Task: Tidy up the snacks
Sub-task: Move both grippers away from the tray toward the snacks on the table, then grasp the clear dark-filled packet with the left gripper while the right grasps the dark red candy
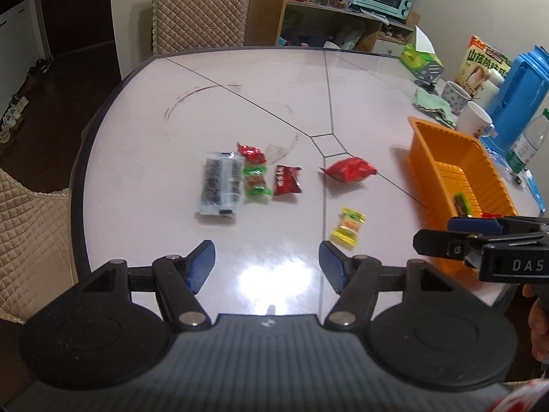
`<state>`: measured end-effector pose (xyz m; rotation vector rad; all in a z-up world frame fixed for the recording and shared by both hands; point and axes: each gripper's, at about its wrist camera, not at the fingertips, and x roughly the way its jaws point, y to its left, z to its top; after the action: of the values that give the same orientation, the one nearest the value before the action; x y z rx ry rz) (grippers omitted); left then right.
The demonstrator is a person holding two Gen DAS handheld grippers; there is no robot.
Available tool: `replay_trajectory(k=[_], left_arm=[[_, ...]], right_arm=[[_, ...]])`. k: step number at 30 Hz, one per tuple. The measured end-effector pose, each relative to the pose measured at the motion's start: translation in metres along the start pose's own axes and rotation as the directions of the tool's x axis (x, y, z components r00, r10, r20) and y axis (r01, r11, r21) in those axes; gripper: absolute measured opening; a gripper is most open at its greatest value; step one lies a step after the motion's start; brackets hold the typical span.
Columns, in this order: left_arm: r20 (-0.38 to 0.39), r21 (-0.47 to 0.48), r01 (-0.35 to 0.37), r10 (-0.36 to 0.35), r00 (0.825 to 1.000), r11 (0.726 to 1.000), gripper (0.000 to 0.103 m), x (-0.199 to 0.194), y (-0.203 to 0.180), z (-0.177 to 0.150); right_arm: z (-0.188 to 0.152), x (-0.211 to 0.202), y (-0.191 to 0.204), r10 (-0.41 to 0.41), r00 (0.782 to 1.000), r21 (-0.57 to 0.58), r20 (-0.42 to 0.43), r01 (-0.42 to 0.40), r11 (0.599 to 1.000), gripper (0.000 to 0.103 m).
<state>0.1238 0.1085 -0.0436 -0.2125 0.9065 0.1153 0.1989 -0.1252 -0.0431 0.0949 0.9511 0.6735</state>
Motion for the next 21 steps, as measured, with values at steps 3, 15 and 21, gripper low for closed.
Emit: replay_trajectory(k=[3,15,21], left_arm=[[0.002,0.009,-0.012,0.012,1.000,1.000,0.061,0.010,0.007,0.008],[-0.005,0.020,-0.035,0.035,0.999,0.999,0.060,0.049,0.025,0.034],[-0.019,0.027,-0.051,0.051,0.998,0.998,0.060,0.070,0.034,0.042]], right_arm=[[0.006,0.010,0.003,-0.003,1.000,-0.003,0.006,0.003,1.000,0.075],[0.028,0.053,0.012,-0.007,1.000,-0.001,0.001,0.007,1.000,0.075],[0.035,0.070,0.014,-0.012,1.000,-0.013,0.001,0.012,1.000,0.075]])
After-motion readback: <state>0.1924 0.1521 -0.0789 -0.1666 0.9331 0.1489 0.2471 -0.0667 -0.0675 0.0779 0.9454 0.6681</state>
